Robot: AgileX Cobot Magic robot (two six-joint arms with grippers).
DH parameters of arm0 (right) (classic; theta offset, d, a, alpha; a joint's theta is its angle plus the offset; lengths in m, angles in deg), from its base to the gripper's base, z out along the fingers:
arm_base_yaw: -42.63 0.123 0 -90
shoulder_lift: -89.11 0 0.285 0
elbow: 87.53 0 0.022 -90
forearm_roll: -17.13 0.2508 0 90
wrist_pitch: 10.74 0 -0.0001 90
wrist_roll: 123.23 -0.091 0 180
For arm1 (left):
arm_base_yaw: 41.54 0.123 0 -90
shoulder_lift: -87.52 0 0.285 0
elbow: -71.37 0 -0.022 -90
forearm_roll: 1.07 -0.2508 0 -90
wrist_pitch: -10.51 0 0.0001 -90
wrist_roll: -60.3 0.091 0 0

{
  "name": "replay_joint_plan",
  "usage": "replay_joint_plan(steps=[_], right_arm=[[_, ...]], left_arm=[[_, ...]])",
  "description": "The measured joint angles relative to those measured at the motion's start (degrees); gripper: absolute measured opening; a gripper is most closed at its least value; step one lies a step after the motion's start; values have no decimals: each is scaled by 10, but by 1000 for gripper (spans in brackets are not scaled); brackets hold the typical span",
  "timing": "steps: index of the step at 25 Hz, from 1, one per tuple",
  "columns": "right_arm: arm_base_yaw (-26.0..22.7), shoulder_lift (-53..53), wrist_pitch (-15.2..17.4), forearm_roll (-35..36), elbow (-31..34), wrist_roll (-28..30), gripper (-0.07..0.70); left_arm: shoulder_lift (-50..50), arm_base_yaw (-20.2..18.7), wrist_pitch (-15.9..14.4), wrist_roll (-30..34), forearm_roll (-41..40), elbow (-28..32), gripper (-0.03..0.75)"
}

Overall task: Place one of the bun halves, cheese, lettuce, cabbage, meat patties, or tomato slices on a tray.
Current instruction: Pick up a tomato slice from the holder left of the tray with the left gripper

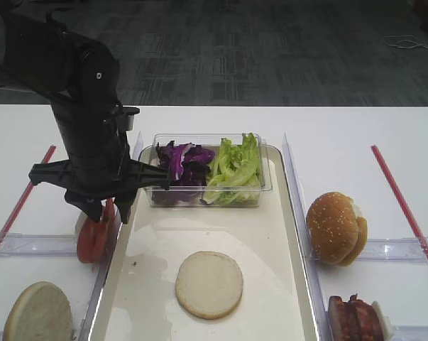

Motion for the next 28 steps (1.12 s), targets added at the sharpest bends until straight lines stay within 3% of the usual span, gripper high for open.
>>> replay_joint_plan(steps=[22,28], right_arm=[[0,0,0,0,0,0,469],[0,0,0,0,0,0,469]], left_arm=[[15,0,-5,0,-16,-3,281],[15,0,-6,0,-23,-3,233]])
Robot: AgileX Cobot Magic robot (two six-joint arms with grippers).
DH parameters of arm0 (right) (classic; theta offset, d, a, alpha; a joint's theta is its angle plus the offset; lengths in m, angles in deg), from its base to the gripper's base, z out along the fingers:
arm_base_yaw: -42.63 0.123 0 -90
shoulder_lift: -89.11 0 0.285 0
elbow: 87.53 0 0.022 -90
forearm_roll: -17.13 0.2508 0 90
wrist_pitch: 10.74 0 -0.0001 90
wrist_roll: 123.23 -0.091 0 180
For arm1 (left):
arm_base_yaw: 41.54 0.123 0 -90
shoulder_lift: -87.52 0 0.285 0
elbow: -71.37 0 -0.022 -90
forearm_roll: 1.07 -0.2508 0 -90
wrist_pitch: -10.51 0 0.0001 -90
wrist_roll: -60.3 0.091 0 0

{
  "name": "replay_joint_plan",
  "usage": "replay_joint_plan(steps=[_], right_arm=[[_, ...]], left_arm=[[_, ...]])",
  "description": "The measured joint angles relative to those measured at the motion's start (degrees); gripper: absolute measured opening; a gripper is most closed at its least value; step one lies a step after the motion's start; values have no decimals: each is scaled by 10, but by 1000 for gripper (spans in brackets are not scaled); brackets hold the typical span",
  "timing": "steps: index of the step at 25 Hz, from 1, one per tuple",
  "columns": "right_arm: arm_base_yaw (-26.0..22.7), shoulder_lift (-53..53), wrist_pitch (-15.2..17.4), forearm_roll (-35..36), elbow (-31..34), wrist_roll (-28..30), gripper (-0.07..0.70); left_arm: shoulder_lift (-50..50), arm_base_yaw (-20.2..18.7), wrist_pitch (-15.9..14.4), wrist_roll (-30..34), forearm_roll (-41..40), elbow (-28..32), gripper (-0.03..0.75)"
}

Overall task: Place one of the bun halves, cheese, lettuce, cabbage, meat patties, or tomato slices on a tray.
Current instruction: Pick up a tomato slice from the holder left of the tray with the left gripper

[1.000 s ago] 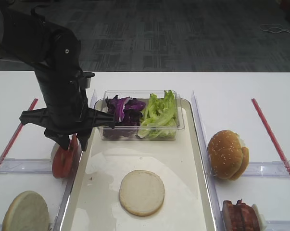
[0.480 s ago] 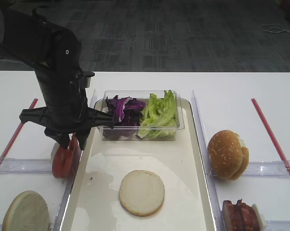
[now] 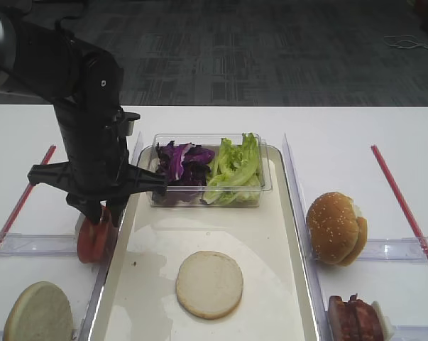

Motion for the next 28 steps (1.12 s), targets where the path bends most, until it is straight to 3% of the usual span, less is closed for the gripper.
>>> replay_joint_plan(steps=[20,28], right_arm=[[0,0,0,0,0,0,469],[0,0,0,0,0,0,469]], left_arm=[[0,0,-10,0,-6,0,84],[0,0,-11,0,-6,-1,73]])
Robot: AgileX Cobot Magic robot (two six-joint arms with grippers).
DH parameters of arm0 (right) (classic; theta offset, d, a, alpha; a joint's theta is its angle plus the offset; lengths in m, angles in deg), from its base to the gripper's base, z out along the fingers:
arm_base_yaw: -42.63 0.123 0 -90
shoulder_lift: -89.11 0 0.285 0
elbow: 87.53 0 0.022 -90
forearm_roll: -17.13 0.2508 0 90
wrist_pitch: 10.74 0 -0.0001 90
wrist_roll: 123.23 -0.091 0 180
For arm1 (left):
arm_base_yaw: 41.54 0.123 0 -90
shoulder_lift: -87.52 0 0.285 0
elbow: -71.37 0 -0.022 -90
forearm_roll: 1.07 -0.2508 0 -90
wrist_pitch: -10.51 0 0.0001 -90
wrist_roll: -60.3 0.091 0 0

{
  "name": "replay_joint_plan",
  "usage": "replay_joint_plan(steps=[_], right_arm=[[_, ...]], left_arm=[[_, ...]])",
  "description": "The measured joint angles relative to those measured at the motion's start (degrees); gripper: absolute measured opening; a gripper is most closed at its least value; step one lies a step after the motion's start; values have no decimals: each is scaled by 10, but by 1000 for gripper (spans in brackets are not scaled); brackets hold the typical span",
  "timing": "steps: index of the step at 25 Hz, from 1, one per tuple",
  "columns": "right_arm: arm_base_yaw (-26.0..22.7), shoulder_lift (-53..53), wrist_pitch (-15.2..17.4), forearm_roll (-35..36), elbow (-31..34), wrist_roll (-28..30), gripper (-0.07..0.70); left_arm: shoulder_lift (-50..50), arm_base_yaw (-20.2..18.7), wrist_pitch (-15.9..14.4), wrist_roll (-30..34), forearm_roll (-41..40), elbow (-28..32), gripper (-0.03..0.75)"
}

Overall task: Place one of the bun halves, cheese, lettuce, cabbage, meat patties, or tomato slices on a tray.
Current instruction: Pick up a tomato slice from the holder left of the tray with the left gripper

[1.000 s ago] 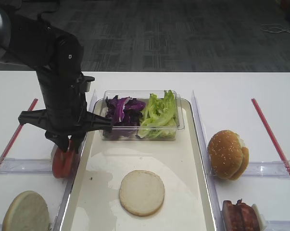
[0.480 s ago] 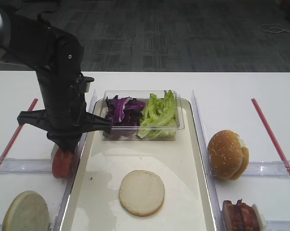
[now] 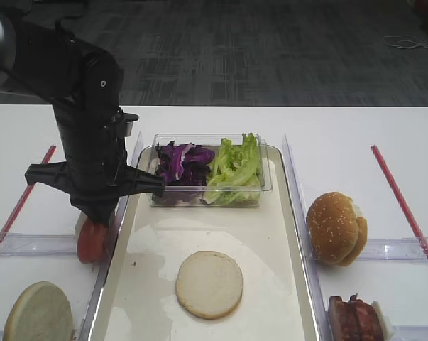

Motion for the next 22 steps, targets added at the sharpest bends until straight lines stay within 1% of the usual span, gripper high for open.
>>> replay_joint_plan(steps=[10,16,22], right_arm=[[0,0,0,0,0,0,469],[0,0,0,0,0,0,469],[0,0,0,0,0,0,469]], left_arm=[[-13,0,-6,0,-2,0,63],[-42,0,-24,0,-7,0,62],[-53,0,-48,0,-7,-13,60]])
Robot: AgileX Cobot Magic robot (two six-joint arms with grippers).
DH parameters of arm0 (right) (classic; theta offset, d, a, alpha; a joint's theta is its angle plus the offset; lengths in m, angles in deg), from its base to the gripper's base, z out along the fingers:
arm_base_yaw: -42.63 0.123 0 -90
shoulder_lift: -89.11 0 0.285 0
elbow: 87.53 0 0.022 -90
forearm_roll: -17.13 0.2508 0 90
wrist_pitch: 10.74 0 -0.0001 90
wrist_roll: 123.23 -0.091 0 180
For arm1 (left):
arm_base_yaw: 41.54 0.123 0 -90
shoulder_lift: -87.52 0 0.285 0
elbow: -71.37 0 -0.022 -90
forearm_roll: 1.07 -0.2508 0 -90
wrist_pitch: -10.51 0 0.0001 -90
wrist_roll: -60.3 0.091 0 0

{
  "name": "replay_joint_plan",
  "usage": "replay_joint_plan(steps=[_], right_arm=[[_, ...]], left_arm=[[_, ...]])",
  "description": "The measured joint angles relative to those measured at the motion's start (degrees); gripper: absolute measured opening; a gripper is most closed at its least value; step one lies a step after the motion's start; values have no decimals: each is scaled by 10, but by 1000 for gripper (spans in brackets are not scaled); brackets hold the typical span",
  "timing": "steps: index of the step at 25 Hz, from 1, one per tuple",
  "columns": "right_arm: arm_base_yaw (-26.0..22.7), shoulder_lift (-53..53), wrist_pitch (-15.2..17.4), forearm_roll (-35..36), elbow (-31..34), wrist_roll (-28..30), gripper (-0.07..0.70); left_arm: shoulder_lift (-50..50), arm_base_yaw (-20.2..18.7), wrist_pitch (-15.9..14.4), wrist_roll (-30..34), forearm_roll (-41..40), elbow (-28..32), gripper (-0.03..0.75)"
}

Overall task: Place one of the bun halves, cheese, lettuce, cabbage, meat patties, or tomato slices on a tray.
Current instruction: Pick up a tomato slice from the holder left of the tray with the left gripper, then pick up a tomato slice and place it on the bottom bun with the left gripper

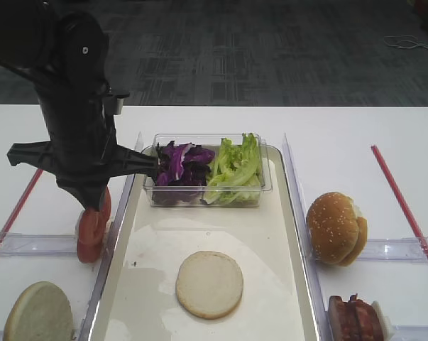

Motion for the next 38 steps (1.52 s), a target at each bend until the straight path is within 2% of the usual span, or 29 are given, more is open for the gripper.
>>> replay_joint_plan(steps=[15,24,32,38], right_arm=[[0,0,0,0,0,2,469],[0,0,0,0,0,2,469],[0,0,0,0,0,2,469],[0,0,0,0,0,1,469]], left_arm=[[-56,-4,-29,9,4,2,57],[-118,-10,1,9,16,66,57],[-178,-10,45,0,51,130,56],[-209,-10,91,0,87,190,56]])
